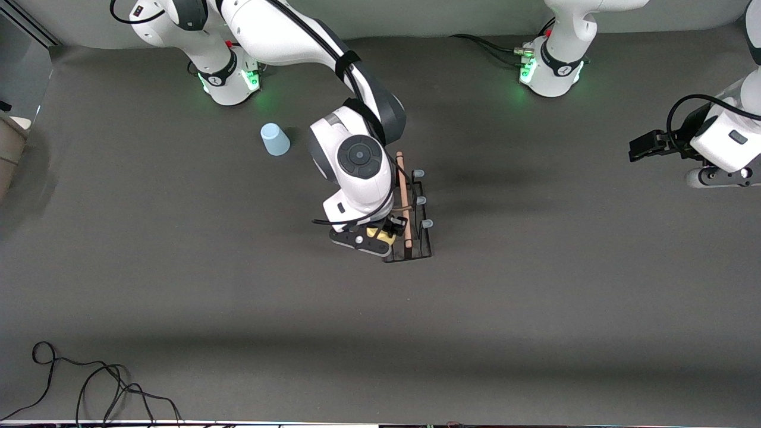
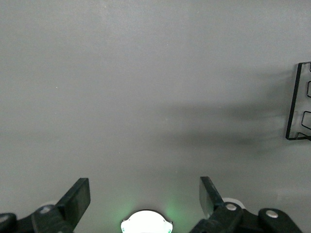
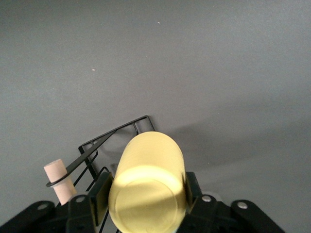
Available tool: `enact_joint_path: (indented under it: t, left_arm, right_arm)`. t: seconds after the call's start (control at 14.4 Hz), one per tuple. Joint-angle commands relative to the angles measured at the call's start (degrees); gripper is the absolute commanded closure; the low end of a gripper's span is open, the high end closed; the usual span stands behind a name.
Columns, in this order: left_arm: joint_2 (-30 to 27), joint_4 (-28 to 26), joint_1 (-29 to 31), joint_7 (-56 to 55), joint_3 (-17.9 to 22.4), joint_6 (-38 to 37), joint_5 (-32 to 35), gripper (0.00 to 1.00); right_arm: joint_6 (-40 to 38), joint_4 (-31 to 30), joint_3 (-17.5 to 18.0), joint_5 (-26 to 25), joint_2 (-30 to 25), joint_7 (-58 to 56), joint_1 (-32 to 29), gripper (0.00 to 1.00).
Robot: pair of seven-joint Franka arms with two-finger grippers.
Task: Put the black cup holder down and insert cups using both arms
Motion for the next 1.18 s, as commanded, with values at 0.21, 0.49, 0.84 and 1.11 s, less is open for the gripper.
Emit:
enact_joint_path:
  t: [0.21,0.49,0.84,1.11]
  left_arm:
    - [-0.5,-0.3,-0.1,0.8,0.3,0.3,-0.2,0.0]
    - [-0.5,-0.3,-0.1,0.8,0.3,0.3,-0.2,0.0]
    - [-0.5,-0.3,-0.1,0.8,0.3,0.3,-0.2,0.0]
    - [-0.5,-0.3,-0.1,0.8,0.3,0.3,-0.2,0.0]
  right_arm:
    - [-3.1,2.7,-0.4,-0.3,-2.5,1.2,-0.6,0.0]
    - [-9.6,2.9,-1.1,-0.8,-8.4,0.5,-1.0,0.0]
    - [-20.4,-2.1,-4.8,-6.8,-20.7,-11.8,-1.5,0.0]
    - [-22.0,-12.0,-9.6,-10.4,-32.1,-23.3,-1.4,0.0]
